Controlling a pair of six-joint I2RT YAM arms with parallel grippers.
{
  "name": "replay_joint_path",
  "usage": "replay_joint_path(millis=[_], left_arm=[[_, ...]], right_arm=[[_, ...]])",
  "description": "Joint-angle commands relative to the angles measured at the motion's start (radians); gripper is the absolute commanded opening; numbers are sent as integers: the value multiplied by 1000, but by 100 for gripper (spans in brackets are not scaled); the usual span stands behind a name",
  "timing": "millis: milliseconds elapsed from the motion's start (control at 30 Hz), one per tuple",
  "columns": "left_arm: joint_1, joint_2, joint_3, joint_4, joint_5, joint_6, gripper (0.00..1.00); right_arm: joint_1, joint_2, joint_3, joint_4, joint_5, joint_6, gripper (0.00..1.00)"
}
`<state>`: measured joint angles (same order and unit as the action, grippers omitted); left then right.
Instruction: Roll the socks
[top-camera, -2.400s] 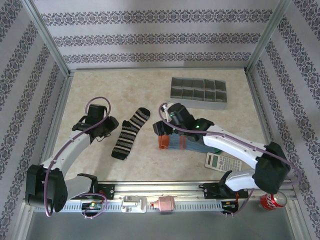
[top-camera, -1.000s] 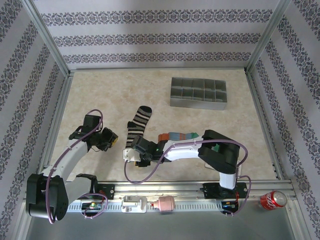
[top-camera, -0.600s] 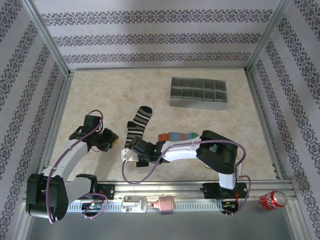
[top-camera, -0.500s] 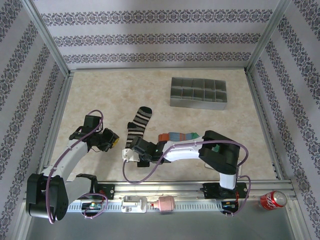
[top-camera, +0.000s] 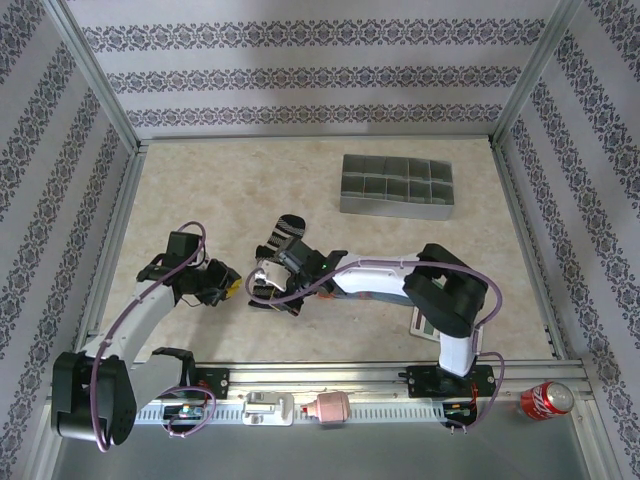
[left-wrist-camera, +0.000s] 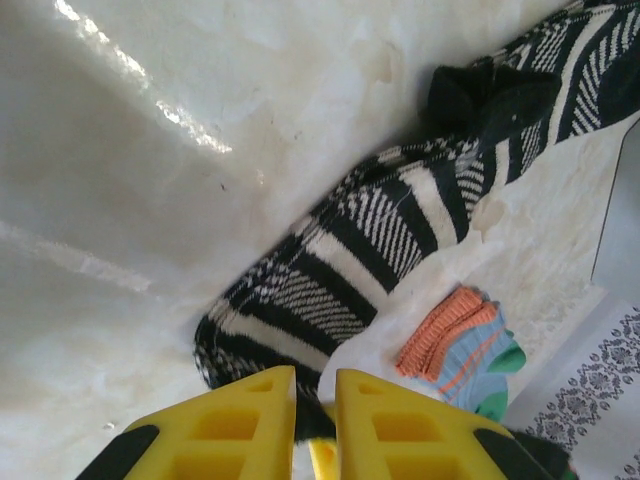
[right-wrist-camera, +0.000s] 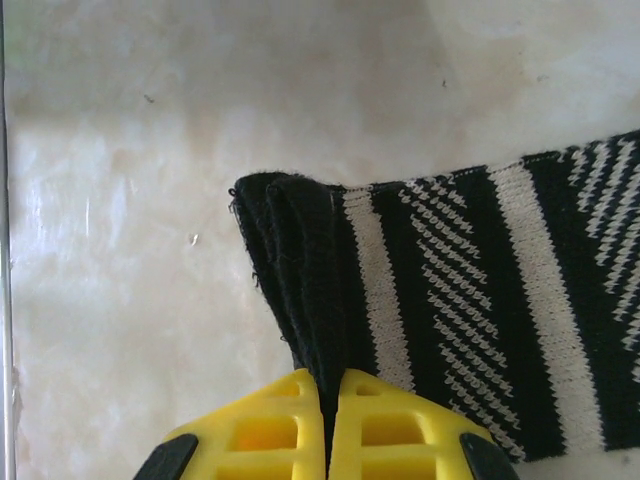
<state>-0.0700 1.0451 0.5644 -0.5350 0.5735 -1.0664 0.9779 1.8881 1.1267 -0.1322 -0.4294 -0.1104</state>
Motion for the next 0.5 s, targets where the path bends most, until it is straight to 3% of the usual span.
replay_joint_path(millis=[0,267,467], left_arm=[[-6,-42,-28,-81,29,-6,18],[-58,-141,-129,-58,66,-106,23],[-112,-133,-219,150,76,-237,33]], right_arm=[[-34,55,34,-46,-120,98,0],[-82,143,81,-89,-136,157,0],[-90,173,113,-129,-144,159,0]])
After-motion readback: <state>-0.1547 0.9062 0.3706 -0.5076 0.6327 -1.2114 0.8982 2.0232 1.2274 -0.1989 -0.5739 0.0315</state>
